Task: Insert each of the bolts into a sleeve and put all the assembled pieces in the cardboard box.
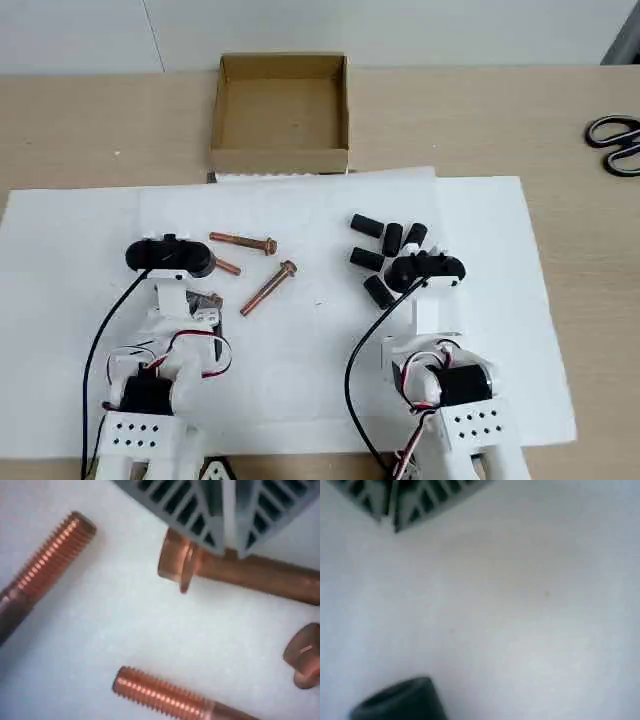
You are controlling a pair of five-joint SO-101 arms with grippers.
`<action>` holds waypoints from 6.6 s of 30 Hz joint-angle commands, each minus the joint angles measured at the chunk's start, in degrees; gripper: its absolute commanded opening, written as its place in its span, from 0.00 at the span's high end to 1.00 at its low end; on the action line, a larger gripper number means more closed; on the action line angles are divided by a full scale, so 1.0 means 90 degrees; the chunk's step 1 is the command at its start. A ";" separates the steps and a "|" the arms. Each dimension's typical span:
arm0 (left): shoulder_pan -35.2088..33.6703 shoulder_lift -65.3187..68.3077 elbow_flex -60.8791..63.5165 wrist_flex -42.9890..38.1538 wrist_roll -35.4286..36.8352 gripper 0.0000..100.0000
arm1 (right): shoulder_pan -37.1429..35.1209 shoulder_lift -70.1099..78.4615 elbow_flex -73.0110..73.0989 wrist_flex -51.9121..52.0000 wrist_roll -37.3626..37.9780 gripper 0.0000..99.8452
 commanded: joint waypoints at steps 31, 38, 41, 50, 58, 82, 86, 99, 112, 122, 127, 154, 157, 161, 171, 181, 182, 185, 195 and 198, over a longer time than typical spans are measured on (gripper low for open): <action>0.0762 -0.0068 -0.0327 -0.0059 -0.0713 1.00 | -0.0005 -0.0015 0.0000 -0.0063 0.0068 1.00; 0.0410 -0.0029 -0.0689 0.0645 -0.0703 1.00 | -0.0269 -0.0015 -0.0059 -0.0083 0.0078 1.00; 0.0244 -0.0020 -0.1451 0.1270 -0.0703 1.00 | 0.0171 0.0044 -0.0801 0.0044 0.0088 1.00; 0.0254 0.1504 -0.4205 0.2403 0.0195 1.00 | 0.0425 0.1822 -0.4083 0.1353 0.0059 1.00; 0.0244 0.4073 -0.6657 0.3360 0.0342 1.00 | 0.0425 0.4821 -0.7570 0.4029 0.0078 1.00; -0.0821 0.7131 -0.6374 0.1915 -0.1436 0.99 | -0.0552 0.5934 -0.7971 0.3980 0.2530 0.89; -0.0547 0.7101 -0.5778 0.1338 -0.1436 0.98 | -0.0581 0.6325 -0.7990 0.3844 0.2823 0.85; -0.0430 0.7140 -0.5192 0.0557 -0.1309 0.96 | -0.1070 0.7272 -0.7971 0.2730 0.2921 0.86; -0.0264 0.7140 -0.5153 0.0557 -0.1299 0.96 | -0.0796 0.8239 -0.7971 0.1998 0.3341 0.86; -0.0234 0.7140 -0.5153 0.0557 -0.1309 0.96 | -0.0493 0.8239 -0.7971 0.2037 0.3477 0.85; -0.0234 0.7140 -0.5153 0.0557 -0.1309 0.96 | -0.0513 0.8298 -0.7912 0.1978 0.3604 0.85; -0.0234 0.7150 -0.5153 0.0557 -0.1299 0.96 | -0.0523 0.8298 -0.6730 0.1275 0.3741 0.80; -0.0234 0.7150 -0.5153 0.0557 -0.1299 0.96 | -0.0523 0.8298 -0.6740 0.1275 0.3731 0.87; -0.0225 0.7150 -0.5153 0.0557 -0.1299 0.96 | -0.0513 0.8298 -0.6730 0.1284 0.3731 0.95; -0.0225 0.7150 -0.5143 0.0498 -0.0967 0.96 | -0.0513 0.8151 -0.7140 0.2017 0.3731 1.00; -0.0225 0.7131 -0.5026 0.0293 -0.0850 0.96 | -0.0454 0.6549 -0.7912 0.3443 0.3731 1.00; -0.0225 0.7140 -0.5055 0.0293 -0.0850 0.96 | -0.0396 0.6383 -0.7912 0.3590 0.3731 1.00; -0.0068 0.7121 -0.5123 0.0107 -0.0889 0.96 | -0.0063 0.5983 -0.7912 0.4039 0.3731 1.00; 0.0049 0.7170 -0.7360 0.2237 -0.1153 0.96 | 0.1900 0.5094 -0.7893 0.4225 0.3419 1.00; 0.0254 0.7424 -0.8190 0.2930 -0.1553 0.91 | 0.2173 0.4899 -0.7687 0.4225 0.3409 1.00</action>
